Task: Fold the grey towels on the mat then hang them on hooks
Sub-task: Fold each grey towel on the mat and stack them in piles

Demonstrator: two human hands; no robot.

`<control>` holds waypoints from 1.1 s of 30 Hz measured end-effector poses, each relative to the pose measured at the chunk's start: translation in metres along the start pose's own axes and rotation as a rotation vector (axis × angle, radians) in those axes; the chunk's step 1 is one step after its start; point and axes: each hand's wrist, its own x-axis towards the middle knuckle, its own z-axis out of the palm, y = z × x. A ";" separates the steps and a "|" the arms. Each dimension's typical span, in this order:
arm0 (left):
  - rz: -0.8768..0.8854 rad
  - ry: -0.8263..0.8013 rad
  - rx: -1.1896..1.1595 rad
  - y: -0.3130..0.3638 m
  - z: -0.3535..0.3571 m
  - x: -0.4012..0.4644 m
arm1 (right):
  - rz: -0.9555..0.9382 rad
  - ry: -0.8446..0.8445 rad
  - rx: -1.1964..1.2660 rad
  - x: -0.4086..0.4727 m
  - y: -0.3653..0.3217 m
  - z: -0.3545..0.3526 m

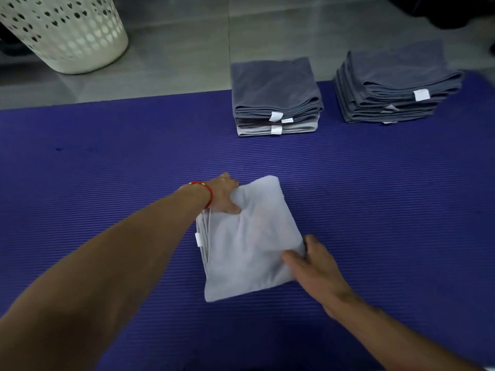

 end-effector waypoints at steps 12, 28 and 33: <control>-0.188 -0.059 -1.327 0.030 0.084 -0.082 | 0.157 0.049 0.166 0.037 0.022 -0.085; -0.195 0.094 -1.767 0.059 -0.027 -0.103 | 0.206 -0.087 0.993 0.012 -0.059 -0.117; -0.057 0.361 -1.733 0.063 -0.124 -0.085 | -0.086 -0.037 0.865 0.058 -0.160 -0.159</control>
